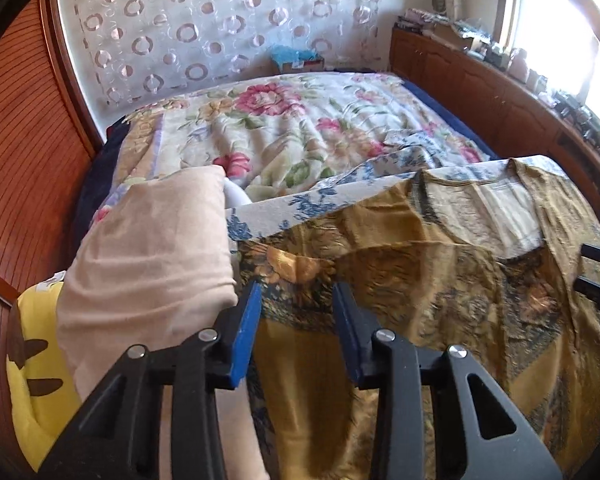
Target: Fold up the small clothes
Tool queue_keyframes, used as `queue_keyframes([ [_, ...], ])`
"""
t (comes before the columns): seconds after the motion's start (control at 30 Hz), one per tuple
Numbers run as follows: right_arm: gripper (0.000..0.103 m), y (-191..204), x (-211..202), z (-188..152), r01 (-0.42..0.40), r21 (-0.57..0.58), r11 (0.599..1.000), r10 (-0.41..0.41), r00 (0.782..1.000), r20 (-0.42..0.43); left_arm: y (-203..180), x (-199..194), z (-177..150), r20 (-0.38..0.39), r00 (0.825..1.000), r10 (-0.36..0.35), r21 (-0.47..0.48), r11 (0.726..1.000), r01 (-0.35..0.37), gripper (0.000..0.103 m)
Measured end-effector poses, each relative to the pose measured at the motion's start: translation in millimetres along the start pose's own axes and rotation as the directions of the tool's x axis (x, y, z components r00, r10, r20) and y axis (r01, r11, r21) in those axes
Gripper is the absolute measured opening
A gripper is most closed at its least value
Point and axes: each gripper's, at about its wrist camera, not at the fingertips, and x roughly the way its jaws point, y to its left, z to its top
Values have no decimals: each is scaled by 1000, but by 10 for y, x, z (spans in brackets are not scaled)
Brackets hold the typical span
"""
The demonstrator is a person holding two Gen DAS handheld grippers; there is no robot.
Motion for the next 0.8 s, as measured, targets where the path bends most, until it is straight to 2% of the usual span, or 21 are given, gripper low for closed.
queue_keyframes([
  [0.27,62,-8,8,-4,-1,0,1000,1,1000,0,-36,254,68,-63,998,4,8,1000,-3,36],
  [0.43,62,-3,16,-6,-12,9,1000,12,1000,-3,-33,280,120,-49,999,-11,-4,1000,11,36],
  [0.5,62,-4,23,-2,-14,10,1000,14,1000,-4,-38,281,118,-45,999,-27,5,1000,27,29],
  [0.53,62,2,23,0,-16,11,1000,16,1000,-5,-34,279,119,-45,998,-50,2,999,50,23],
  [0.63,62,9,28,0,-18,13,1000,18,1000,-5,-61,267,120,-49,997,-62,22,998,63,0],
  [0.8,62,11,30,0,-19,13,1000,19,1000,-5,-108,202,135,-35,999,-22,56,998,24,0],
])
